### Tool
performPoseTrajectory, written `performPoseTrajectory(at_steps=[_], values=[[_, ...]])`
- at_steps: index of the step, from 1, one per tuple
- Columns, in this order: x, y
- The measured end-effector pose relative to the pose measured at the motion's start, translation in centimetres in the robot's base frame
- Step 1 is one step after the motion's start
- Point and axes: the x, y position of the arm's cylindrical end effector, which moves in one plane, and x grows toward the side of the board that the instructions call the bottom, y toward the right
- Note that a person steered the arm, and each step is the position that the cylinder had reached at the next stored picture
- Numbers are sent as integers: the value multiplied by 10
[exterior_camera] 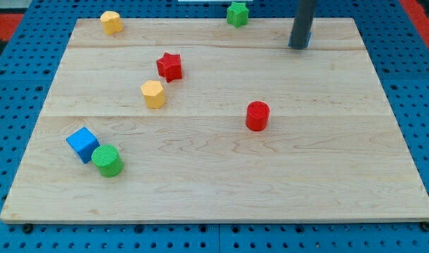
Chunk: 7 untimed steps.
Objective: Slide the blue triangle towards the top right
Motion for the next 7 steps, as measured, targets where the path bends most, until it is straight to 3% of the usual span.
performPoseTrajectory(at_steps=[4, 6, 7], values=[[-22, -50], [-64, -29], [-45, -38]])
